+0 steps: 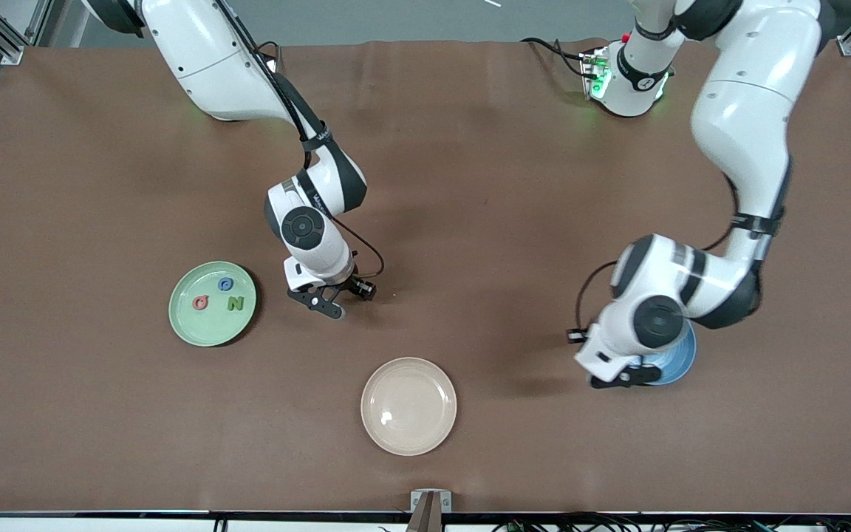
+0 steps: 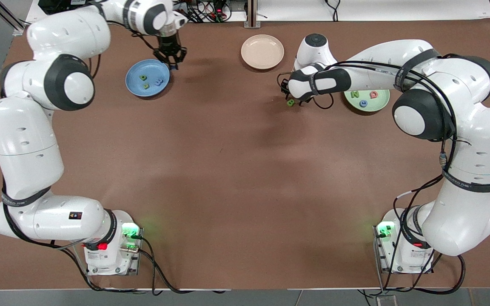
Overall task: Sort upper and lower case letters into plates
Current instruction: 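Drop the blue x in the blue plate while the right gripper grasps B, then release green B on the green plate while the left gripper withdraws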
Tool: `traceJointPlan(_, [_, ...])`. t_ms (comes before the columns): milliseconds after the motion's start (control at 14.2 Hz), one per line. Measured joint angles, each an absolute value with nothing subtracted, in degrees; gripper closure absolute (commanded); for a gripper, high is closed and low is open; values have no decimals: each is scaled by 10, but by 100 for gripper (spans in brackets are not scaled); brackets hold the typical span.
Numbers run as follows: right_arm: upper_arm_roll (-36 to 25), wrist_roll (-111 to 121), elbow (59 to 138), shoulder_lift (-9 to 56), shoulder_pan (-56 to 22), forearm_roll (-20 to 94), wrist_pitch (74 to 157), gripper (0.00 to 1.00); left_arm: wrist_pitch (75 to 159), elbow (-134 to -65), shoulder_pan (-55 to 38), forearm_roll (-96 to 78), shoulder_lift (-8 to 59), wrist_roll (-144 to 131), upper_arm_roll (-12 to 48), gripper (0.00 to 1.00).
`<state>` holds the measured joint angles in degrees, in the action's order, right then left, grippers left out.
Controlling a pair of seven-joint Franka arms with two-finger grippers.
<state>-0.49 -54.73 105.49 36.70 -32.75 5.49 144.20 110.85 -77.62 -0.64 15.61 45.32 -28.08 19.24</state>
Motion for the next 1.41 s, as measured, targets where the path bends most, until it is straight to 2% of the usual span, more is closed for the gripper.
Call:
traceJointPlan(212, [-5,-561,1055,367,-337,55,1442,43,1107,-786,40,156,455,-219,194,97])
traceJointPlan(353, [-5,-570,1055,367,-346,55,1442,44,1107,-791,67,156,459,-185,194,91])
traceJointPlan(564, [-5,-573,1055,367,-351,55,1442,54,1111,-793,95,156,472,-168,194,82])
traceJointPlan(706, [-6,-573,1056,367,-351,54,1442,56,1117,-793,96,156,482,-168,195,72])
traceJointPlan(917, [-10,-573,1056,367,-350,54,1440,56,1125,-793,95,156,488,-168,197,70])
traceJointPlan(1058, [-10,-573,1056,367,-351,54,1440,66,1125,-793,92,156,488,-170,200,66])
traceJointPlan(1200, [-11,-573,1056,367,-351,54,1438,86,1125,-793,90,156,488,-171,200,28])
traceJointPlan(1270, [-12,-573,1056,365,-350,53,1431,96,1125,-793,90,156,488,-171,200,0])
traceJointPlan(1411, [-13,-573,1056,365,-350,53,1430,99,1125,-792,90,156,488,-170,200,0])
